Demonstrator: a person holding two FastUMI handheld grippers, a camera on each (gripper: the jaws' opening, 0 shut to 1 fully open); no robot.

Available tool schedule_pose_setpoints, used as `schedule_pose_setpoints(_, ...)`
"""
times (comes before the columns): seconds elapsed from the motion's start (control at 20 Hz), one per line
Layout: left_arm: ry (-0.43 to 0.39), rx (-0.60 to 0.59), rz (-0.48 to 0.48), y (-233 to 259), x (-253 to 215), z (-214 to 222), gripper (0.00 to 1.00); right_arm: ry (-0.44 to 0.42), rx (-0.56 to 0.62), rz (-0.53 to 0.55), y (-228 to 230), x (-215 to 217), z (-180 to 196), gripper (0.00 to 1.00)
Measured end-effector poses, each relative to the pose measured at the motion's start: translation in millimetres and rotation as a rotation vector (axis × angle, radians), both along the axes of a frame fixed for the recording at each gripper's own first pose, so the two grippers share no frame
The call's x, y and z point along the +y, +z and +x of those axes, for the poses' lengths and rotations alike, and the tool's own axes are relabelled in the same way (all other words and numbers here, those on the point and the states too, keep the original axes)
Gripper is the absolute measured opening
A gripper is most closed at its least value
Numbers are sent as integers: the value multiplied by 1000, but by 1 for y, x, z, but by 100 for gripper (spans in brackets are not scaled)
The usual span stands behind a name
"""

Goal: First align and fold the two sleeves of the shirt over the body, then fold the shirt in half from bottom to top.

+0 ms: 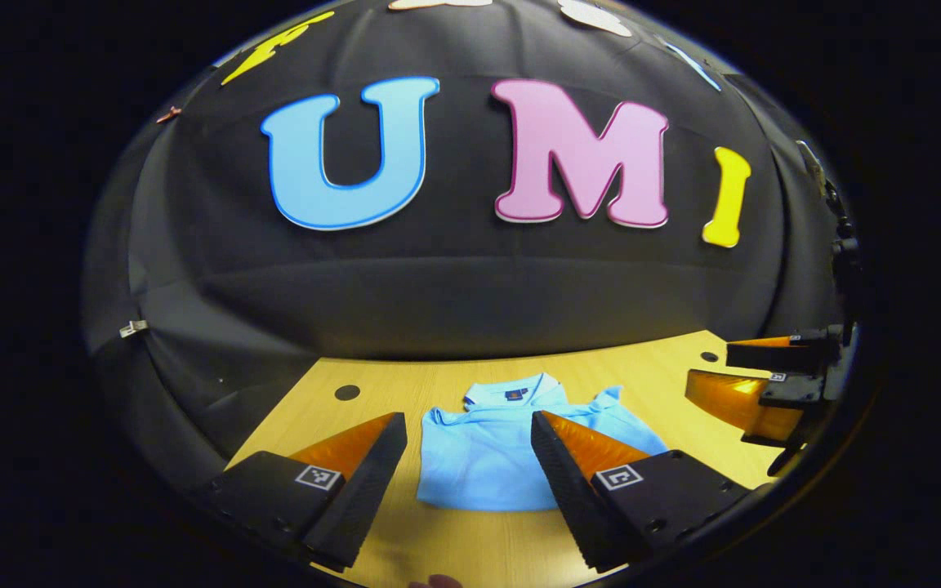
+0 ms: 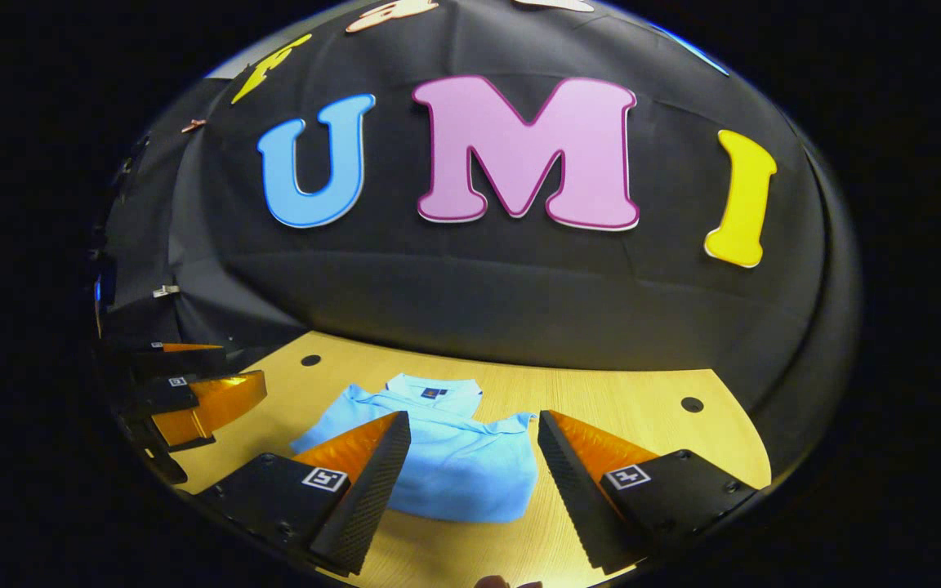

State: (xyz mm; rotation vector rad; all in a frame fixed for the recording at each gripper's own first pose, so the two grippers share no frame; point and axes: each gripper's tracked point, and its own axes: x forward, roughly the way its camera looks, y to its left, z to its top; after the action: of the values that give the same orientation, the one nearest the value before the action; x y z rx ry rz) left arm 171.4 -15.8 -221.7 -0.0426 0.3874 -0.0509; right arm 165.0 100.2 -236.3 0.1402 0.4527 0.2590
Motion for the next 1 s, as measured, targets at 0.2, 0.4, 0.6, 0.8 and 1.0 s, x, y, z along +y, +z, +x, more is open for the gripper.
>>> schedule_pose_setpoints(0.2,7,2,-36,29,2,-77,97,-12,-14,28,39,-9,-47,98)
schedule_pose_setpoints(0.4,29,10,-90,46,2,-129,98,-8,-35,23,65,-16,-88,98)
schedule_pose_setpoints(0.6,52,-6,-121,65,2,-164,98,-13,-26,41,82,-27,-127,98)
schedule_pose_setpoints(0.8,24,-5,-140,67,-9,-187,97,-23,-20,46,88,-34,-148,98)
schedule_pose_setpoints(1.0,-23,-27,-122,75,-21,-185,97,-6,-15,43,88,-35,-159,98)
